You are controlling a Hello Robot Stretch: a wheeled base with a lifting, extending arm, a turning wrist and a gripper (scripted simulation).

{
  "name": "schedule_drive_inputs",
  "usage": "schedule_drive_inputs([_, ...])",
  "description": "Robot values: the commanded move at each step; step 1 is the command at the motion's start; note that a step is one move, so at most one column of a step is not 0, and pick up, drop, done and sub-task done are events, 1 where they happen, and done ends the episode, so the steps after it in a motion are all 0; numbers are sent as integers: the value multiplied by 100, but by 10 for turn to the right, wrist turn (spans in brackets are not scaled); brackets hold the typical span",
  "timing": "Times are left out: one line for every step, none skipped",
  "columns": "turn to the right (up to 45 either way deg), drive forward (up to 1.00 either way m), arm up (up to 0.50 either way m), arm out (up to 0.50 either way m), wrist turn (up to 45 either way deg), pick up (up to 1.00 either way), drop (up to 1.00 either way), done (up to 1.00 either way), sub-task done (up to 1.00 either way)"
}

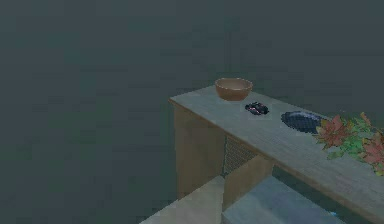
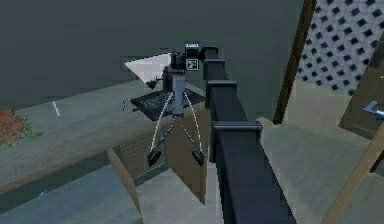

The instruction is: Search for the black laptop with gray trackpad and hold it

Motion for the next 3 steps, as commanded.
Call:
schedule_drive_inputs([0, 0, 0, 0, 450, 0, 0, 0, 0])
schedule_drive_inputs([0, 0, 0, 0, 450, 0, 0, 0, 0])
schedule_drive_inputs([0, 0, 0, 0, 450, 0, 0, 0, 0])
